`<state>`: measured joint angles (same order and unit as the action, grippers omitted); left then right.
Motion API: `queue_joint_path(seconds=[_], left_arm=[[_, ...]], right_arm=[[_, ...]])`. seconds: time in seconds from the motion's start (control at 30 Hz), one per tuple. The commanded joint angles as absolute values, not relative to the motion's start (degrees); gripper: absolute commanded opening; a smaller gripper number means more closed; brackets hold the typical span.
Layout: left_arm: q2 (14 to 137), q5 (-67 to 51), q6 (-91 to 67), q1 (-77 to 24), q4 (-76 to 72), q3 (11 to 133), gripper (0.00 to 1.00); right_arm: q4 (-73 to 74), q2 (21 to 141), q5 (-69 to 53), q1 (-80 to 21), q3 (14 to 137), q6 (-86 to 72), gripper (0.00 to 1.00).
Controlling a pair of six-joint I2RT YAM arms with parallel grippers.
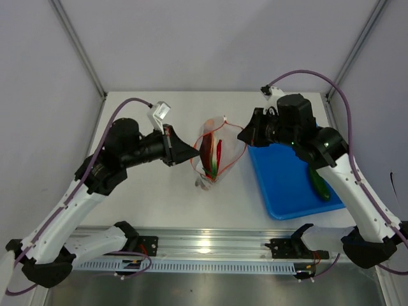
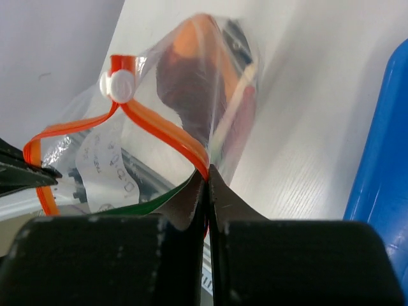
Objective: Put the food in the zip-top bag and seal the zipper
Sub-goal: Adjust the zipper food storage bag at the center of the board.
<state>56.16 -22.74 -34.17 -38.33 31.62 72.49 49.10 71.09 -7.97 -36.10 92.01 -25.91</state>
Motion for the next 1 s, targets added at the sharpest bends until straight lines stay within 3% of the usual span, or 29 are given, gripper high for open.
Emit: queue_joint_path(seconds=[0.0, 0.2, 0.33, 0.47, 0.7, 0.97], left_arm=[[55.2, -23.8, -34.4, -37.8, 31.5, 68.5, 0.01], [55.9, -23.0, -35.0, -37.8, 27.2, 56.4, 0.01], [61.6, -22.6, -35.1, -37.4, 26.0, 53.8, 0.01], [64.3, -24.3, -34.8, -37.4, 26.2, 57.9, 0.01], [56.7, -24.5, -35.1, -37.4, 29.4, 67.0, 0.01], [56.7, -23.2, -35.0, -37.4, 29.3, 60.5, 0.01]], right_arm=[[51.2, 69.0, -7.6, -36.0, 92.7, -26.1, 0.02], [44.1, 66.4, -11.1, -36.0, 80.1, -29.5, 0.03], [39.1, 71.2, -7.8, -35.9, 72.4, -28.4, 0.02], [41.3, 75.8, -6.1, -37.2, 76.5, -26.5, 0.01], [49.0, 71.0, -3.7, -38.1, 89.6, -25.0, 0.04], [47.6, 66.6, -4.7, -37.9, 84.5, -27.2, 0.11]])
